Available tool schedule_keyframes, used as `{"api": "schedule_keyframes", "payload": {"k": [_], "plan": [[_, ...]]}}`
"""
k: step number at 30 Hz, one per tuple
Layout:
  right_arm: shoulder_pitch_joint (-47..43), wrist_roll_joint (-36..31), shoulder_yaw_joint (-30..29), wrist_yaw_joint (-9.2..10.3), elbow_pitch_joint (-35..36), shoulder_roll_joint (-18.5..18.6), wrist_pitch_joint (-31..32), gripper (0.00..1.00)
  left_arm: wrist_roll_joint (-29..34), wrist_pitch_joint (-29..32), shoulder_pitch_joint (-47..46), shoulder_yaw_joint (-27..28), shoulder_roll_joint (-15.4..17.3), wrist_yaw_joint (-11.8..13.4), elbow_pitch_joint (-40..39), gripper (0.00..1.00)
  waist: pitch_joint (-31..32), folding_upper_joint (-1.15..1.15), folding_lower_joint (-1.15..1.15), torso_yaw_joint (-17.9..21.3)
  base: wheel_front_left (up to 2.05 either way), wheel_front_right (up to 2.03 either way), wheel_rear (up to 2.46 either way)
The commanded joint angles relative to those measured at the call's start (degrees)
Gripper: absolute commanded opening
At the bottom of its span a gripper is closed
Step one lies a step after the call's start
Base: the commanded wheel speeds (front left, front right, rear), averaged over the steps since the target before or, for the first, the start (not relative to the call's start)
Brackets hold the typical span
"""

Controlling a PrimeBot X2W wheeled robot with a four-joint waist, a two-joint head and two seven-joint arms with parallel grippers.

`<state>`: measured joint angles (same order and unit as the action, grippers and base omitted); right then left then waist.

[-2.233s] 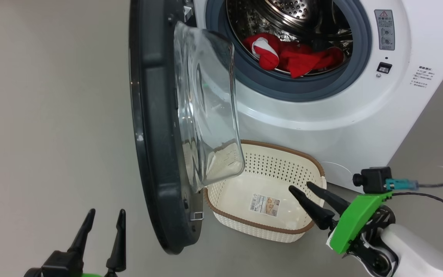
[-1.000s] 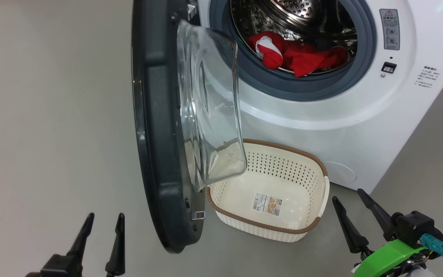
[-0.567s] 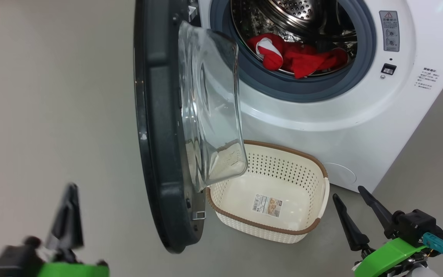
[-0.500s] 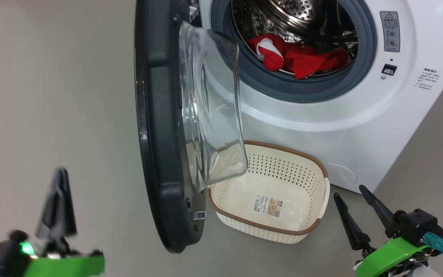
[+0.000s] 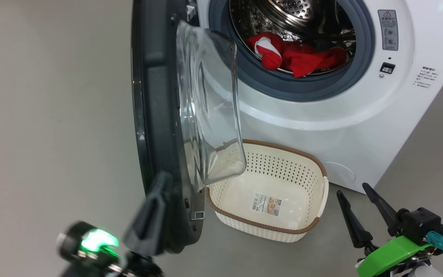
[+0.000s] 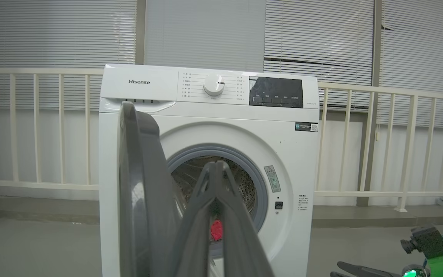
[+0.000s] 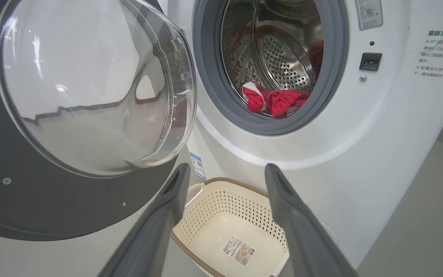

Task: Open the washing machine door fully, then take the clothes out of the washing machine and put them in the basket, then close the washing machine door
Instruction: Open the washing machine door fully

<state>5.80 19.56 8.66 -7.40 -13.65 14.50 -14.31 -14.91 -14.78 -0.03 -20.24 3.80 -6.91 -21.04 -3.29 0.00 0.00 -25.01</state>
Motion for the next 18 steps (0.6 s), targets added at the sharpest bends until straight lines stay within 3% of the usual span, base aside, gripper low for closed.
{"api": "schedule_keyframes", "payload": {"k": [1,6,9,18], "plan": [[0.50,-0.70,1.31,-0.09,1.55,0.37,-0.69,1.00,-0.34,-0.22,-0.69,0.86,0.61,-0.53,-0.62,0.00,-0.02,0.00,0.00,0.03,0.00,0.00,0.00],[1.11,0.20,2.53,-0.09,1.52,0.70,-0.69,1.00,-2.99,-0.22,0.43,-6.31,2.58,-0.56,5.60,0.00,-0.42,0.00,0.00,0.21,0.00,0.00,0.00],[1.40,0.28,2.79,-0.09,1.40,0.87,-0.69,1.00,-4.95,-0.22,0.25,-7.65,3.57,-0.57,10.80,0.00,-0.54,0.00,0.00,0.14,0.00,0.00,0.00],[1.43,0.23,2.72,-0.09,1.76,0.98,-0.69,1.00,-7.29,-0.22,-1.58,-5.48,3.52,-0.57,20.34,0.00,-0.38,0.00,0.00,0.04,0.00,0.00,0.00]]}}
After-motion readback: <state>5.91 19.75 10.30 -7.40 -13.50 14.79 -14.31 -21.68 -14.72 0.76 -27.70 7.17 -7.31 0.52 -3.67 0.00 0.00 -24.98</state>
